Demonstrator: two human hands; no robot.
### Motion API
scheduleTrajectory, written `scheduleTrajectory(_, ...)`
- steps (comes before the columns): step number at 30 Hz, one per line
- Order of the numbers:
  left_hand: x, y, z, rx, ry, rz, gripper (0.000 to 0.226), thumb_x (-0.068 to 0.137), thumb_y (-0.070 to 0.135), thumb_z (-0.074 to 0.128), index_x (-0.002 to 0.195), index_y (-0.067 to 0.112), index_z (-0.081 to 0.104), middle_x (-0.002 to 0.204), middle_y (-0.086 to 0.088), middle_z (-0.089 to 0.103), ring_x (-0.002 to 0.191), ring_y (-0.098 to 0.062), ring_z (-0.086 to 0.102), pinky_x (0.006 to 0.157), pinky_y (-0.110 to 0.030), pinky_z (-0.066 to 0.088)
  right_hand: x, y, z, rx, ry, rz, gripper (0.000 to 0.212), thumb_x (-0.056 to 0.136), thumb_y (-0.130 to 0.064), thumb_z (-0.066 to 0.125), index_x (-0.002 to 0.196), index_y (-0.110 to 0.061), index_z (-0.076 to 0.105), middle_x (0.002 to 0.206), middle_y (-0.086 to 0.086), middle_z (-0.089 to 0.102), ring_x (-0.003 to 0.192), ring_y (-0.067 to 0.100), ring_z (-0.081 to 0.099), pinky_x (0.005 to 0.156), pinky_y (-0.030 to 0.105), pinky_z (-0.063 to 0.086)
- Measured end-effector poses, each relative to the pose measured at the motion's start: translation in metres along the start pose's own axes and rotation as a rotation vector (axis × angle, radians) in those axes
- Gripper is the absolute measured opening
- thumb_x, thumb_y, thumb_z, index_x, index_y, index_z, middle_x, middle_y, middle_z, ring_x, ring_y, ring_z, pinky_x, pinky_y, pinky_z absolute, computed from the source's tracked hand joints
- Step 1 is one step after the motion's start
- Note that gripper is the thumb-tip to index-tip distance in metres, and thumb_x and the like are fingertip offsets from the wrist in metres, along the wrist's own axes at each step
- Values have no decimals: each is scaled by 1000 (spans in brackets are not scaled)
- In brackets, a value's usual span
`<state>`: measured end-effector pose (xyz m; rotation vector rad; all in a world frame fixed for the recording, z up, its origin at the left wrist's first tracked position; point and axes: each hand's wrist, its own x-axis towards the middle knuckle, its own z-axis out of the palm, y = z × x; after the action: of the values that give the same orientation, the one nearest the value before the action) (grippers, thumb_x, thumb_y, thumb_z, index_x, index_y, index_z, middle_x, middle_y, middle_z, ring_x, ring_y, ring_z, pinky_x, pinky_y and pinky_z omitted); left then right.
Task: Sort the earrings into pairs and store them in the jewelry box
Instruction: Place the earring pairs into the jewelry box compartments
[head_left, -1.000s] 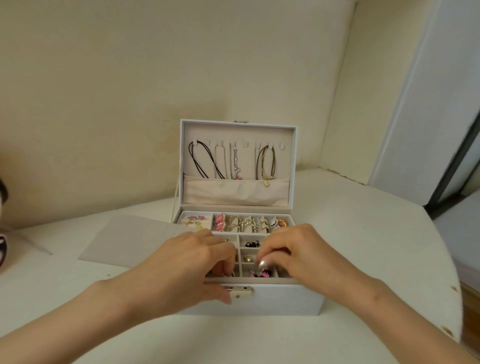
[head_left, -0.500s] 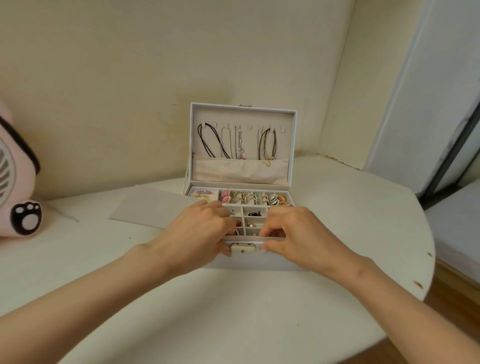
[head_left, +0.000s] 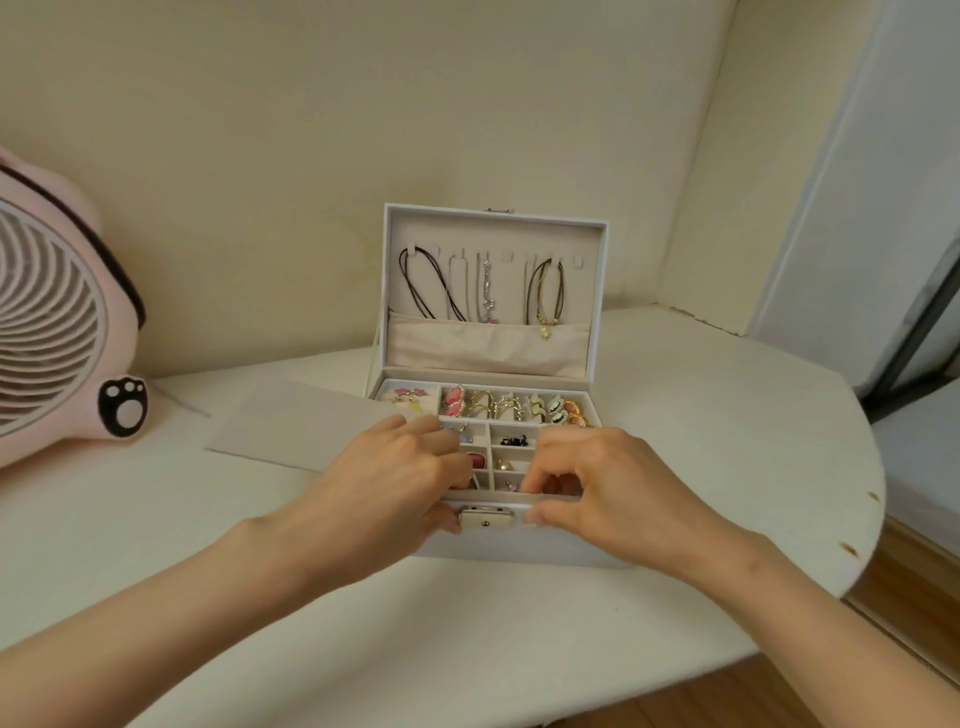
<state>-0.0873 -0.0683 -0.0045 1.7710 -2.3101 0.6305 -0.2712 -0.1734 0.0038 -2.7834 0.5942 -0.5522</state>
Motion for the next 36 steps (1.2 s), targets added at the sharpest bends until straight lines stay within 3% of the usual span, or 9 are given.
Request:
scheduleTrajectory(2,-9,2,-4,-46,62,-40,29,60,38,81,78,27,61,75,12,59,69,-13,56,54,-20,44,0,-4,-1,-46,-10,1,14,77,-39,71,86,-29,68,83,-13,57,74,2,48,65,16,33)
scheduleTrajectory(4,-23,6,-11,-100,117,-121,19,78,38,61,93,27,56,88,11,55,78,-11,51,62,-21,43,1,-10,1,-48,26,-15,20,76,-47,68,91,-34,65,85,-13,55,78,1,48,65,13,32)
scheduleTrajectory(7,-59,17,-18,-194,147,-279,12,84,41,44,90,31,46,85,18,45,71,-2,41,59,-17,33,1,-23,9,3,91,-69,22,77,-49,66,93,-35,63,86,-16,53,79,-3,47,67,13,37)
scheduleTrajectory(11,-114,5,-17,-214,2,-513,28,76,44,66,76,36,39,69,23,44,70,7,45,48,-11,30,3,-28,14,91,178,-113,11,79,-37,69,88,-31,67,83,-19,53,77,-7,49,65,13,39)
scheduleTrajectory(16,-159,-34,-19,-192,-110,-755,39,64,47,78,80,38,44,80,19,47,72,0,48,55,-21,38,6,-30,16,163,272,-159,18,79,-40,58,82,-26,69,77,-19,55,65,3,50,62,14,39)
scheduleTrajectory(19,-169,-45,-21,-192,-188,-840,34,72,51,69,86,45,39,91,17,45,78,0,50,60,-22,41,2,-32,18,178,285,-202,16,82,-36,58,80,-24,68,75,-17,55,63,8,50,59,16,39)
scheduleTrajectory(25,-166,-54,-14,-257,-299,-833,22,80,42,66,79,41,44,87,11,50,71,-2,52,68,-23,44,-2,-33,20,196,277,-225,12,83,-33,60,81,-25,68,75,-17,57,65,8,53,60,15,41)
scheduleTrajectory(30,-152,-55,-9,-350,-287,-773,27,80,41,67,67,29,46,77,6,55,65,-6,49,59,-16,36,-3,-31,22,193,270,-209,8,82,-27,62,79,-23,68,73,-19,55,64,5,51,60,10,36)
scheduleTrajectory(36,-134,-46,-6,-443,-246,-797,22,77,36,72,78,25,53,76,8,60,59,-4,50,57,-16,37,-2,-42,30,211,190,-194,15,84,-30,59,83,-19,70,76,-15,58,68,10,53,62,13,39)
